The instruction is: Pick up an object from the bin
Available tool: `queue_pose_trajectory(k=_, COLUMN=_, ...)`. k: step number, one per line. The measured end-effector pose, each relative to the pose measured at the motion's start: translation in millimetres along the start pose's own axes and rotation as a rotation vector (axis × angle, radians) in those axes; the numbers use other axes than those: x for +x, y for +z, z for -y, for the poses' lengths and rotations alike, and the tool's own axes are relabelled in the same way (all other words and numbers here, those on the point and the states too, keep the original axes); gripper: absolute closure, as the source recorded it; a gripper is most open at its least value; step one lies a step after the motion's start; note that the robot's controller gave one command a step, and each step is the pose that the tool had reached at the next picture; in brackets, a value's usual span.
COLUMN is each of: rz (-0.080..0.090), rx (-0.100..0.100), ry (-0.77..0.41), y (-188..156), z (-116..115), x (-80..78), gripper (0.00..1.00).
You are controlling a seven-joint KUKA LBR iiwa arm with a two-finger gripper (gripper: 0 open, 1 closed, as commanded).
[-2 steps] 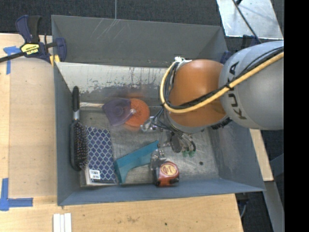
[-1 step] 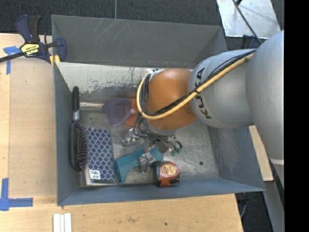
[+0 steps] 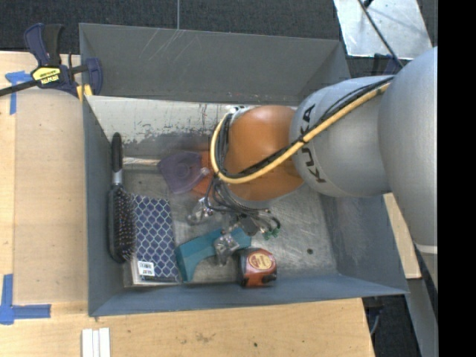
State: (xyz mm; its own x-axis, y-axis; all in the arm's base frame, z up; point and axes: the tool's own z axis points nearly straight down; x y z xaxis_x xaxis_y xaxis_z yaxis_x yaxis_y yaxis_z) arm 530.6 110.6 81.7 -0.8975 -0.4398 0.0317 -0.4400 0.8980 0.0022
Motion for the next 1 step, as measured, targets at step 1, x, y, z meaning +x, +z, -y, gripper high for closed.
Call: queue_pose_trajectory(k=1, rz=0.03, rx=0.001, ry=0.04, y=-138.2, z=-5.5, x=12.7, gripper=1.0)
